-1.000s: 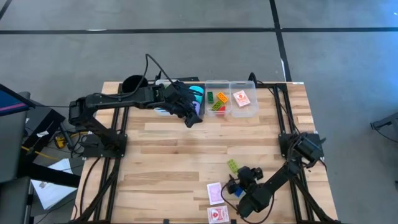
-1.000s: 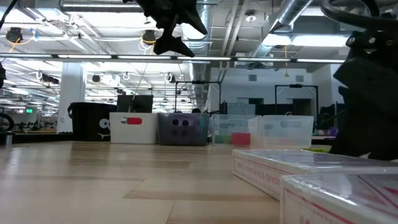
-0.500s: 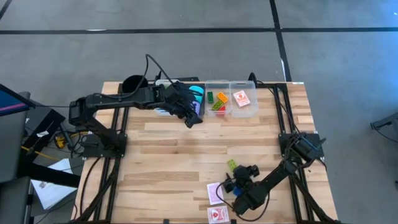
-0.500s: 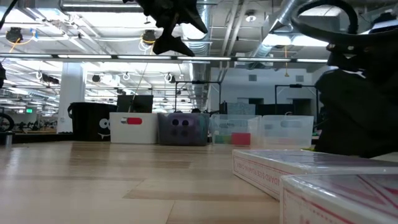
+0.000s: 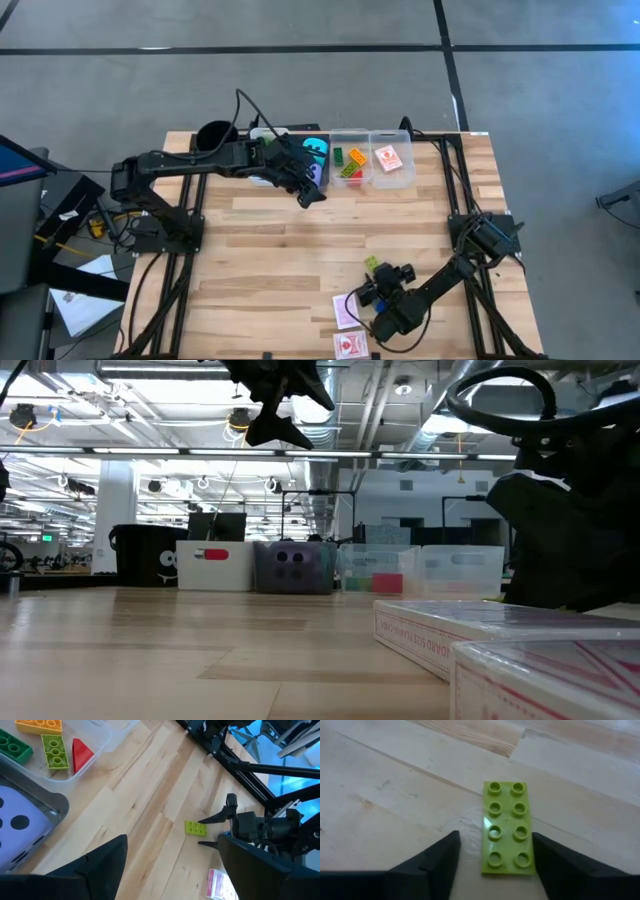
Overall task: Pick & Place Toys
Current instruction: Put the small light green 8-stud game piece into the left transparent bin
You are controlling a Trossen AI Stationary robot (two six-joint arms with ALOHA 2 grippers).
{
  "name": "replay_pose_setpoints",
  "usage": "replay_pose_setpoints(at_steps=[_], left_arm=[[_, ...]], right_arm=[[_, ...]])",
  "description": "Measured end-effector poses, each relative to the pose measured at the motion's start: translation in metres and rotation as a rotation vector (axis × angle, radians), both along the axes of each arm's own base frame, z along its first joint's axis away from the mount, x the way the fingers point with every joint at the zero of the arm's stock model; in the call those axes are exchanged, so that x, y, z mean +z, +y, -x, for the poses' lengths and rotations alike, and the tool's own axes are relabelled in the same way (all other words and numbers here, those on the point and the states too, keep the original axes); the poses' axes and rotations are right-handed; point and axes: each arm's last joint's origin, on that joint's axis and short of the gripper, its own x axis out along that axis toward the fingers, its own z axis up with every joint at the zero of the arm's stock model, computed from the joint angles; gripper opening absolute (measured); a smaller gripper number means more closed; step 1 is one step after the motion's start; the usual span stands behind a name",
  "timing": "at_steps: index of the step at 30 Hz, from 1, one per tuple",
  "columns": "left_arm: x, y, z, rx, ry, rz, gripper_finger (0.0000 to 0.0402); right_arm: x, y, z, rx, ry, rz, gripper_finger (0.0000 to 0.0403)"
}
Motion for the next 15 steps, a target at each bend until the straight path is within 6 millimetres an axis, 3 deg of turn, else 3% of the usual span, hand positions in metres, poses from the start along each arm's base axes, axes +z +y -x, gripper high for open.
replay_pose_setpoints(at_steps=[7,15], left_arm=[[0.000,0.000,0.000,0.000,0.000,-0.001,0.0301],[0.000,0.000,0.000,-0.034,-0.001,-0.039,0.0301]], right_arm=[[0.006,0.001,0.003,-0.007,0.017,-0.028,0.0128],[0.056,-0.008,0.014,0.018,0.077,-0.066,0.0130]])
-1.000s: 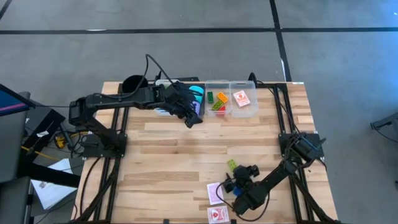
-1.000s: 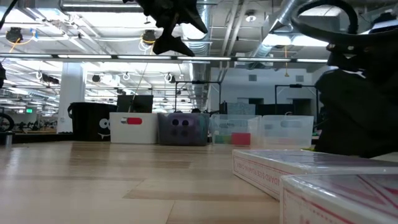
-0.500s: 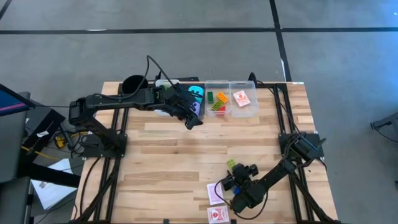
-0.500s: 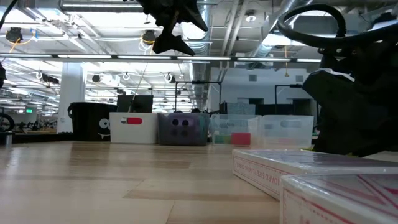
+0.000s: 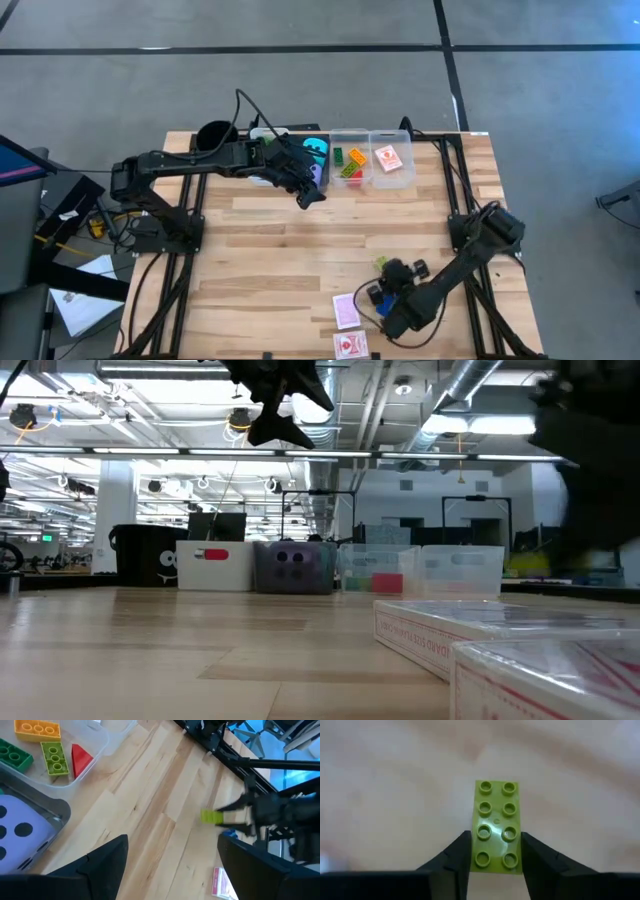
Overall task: Pick & Place Toys
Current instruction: Put the small light green 8-stud game piece into the left transparent bin
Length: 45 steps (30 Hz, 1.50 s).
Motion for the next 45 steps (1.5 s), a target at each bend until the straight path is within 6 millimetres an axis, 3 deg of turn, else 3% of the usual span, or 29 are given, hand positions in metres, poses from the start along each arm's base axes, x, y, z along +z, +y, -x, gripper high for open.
replay_pose_setpoints(at_steps=[8,16,25,30,34,38,45], left_arm=[[0.001,0.000,-0.001,-0.006,-0.017,-0.010,0.0301],[0.001,0.000,-0.001,0.022,-0.018,0.023,0.0301],[0.004,0.000,-0.003,0.213,-0.034,0.393,0.0301],[0.008,-0.002,-0.005,0.197,-0.065,0.497,0.0301],[0.017,-0.005,-0.012,0.140,-0.160,0.563,0.0301],[0.027,-0.010,-0.017,0.077,-0.246,0.603,0.0301],[0.025,-0.023,-0.019,0.045,-0.227,0.612,0.0301]], right_arm=[[0.063,-0.022,0.014,0.030,-0.125,0.069,0.0130],[0.129,-0.054,0.024,0.200,-0.244,0.124,0.0130],[0.186,-0.082,0.017,0.440,-0.392,0.181,0.0130],[0.197,-0.096,0.000,0.494,-0.420,0.220,0.0130],[0.194,-0.105,-0.013,0.535,-0.399,0.172,0.0130],[0.190,-0.110,-0.020,0.524,-0.378,0.169,0.0130],[0.192,-0.111,-0.024,0.538,-0.405,0.184,0.0130]])
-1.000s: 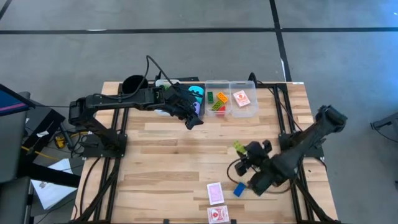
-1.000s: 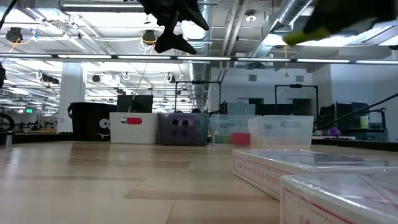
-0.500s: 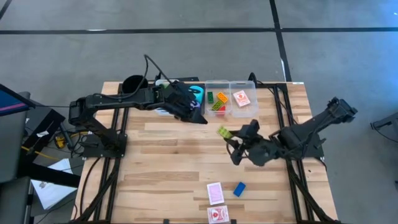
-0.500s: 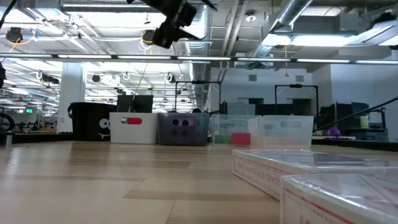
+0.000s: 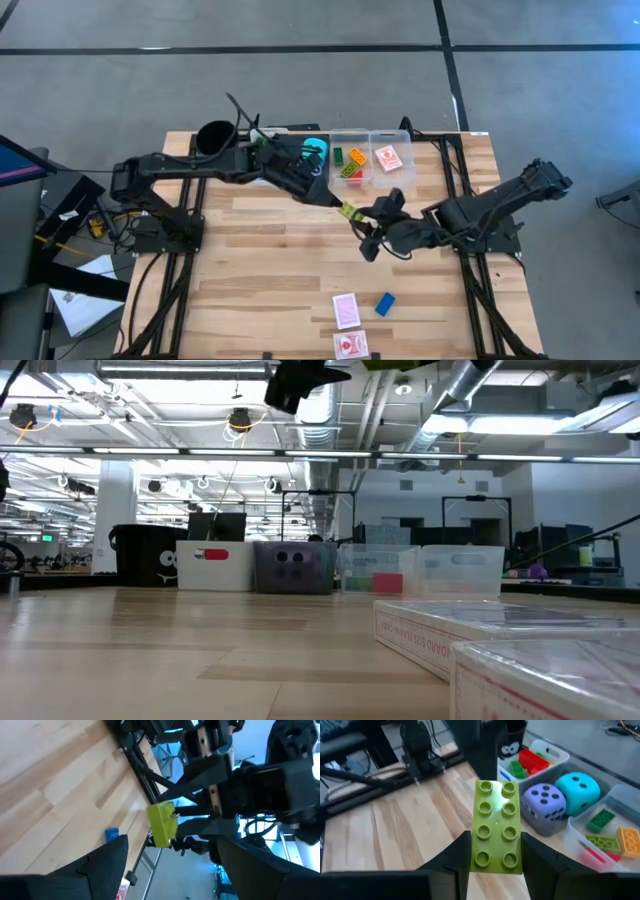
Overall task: Pick & Place Toys
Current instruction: Put the small light green 8-stud game piece into the left transparent bin
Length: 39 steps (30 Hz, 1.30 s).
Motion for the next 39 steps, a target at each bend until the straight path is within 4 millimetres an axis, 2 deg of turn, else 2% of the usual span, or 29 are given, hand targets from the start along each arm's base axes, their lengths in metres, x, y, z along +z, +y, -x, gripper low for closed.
replay_pose_setpoints(at_steps=[8,21,25,30,37,39], left_arm=[[-0.002,-0.005,-0.003,0.008,0.006,-0.005,0.0301],[-0.001,-0.009,-0.004,0.038,-0.004,-0.025,0.0301],[-0.002,-0.010,-0.004,0.047,-0.003,-0.032,0.0287],[-0.001,-0.015,-0.005,0.033,-0.005,-0.035,0.0219],[0.004,-0.022,-0.007,-0.018,-0.095,-0.132,0.0062],[0.004,-0.023,-0.007,-0.039,-0.109,-0.159,0.0038]], right_arm=[[0.007,-0.002,-0.006,0.014,-0.069,0.004,0.0130],[0.008,0.000,-0.007,0.038,-0.074,-0.009,0.0130],[0.010,0.000,-0.009,0.045,-0.102,-0.013,0.0130],[0.012,0.001,-0.009,0.047,-0.114,-0.015,0.0130],[0.011,0.000,-0.009,0.047,-0.106,-0.003,0.0130],[0.012,0.000,-0.008,0.046,-0.108,-0.009,0.0112]])
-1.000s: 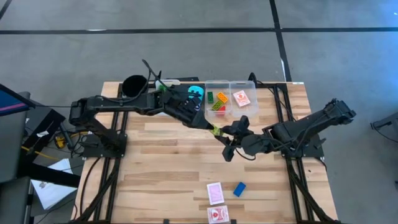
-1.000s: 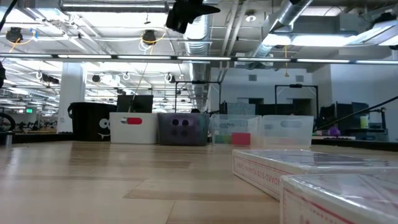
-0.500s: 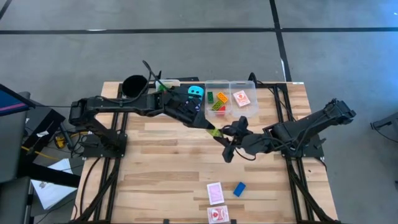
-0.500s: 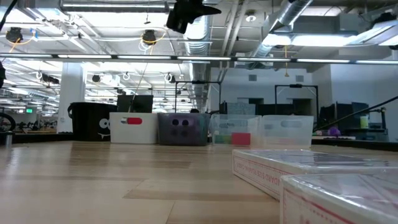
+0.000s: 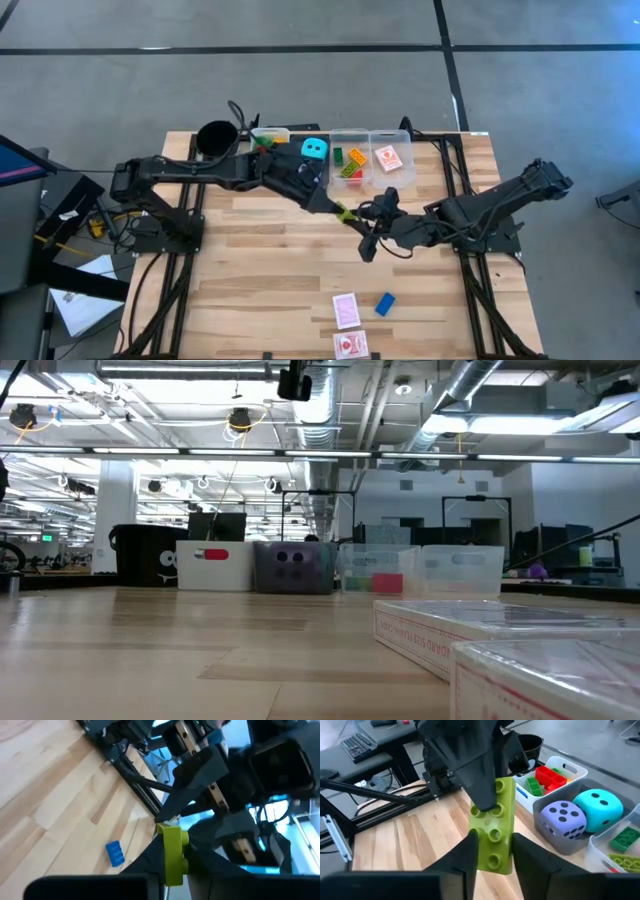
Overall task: Pick & Place Toys
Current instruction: Put the small light green 8-stud game piece into the left transparent bin
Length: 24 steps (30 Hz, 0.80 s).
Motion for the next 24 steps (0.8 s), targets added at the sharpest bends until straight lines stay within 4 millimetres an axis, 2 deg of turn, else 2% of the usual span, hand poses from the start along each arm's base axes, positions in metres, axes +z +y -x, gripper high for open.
replay_pose_setpoints(at_steps=[3,20,24], left_arm=[[0.001,-0.001,0.000,-0.020,-0.022,-0.030,0.0038],[-0.006,0.004,0.004,-0.031,0.035,-0.151,0.0038],[-0.010,0.010,0.005,0.015,0.068,-0.227,0.0038]], right_arm=[[0.001,0.000,0.000,-0.002,-0.006,-0.004,0.0101],[0.001,0.016,0.006,0.065,0.001,0.018,0.0107],[0.009,0.020,0.008,0.079,-0.011,0.015,0.0108]])
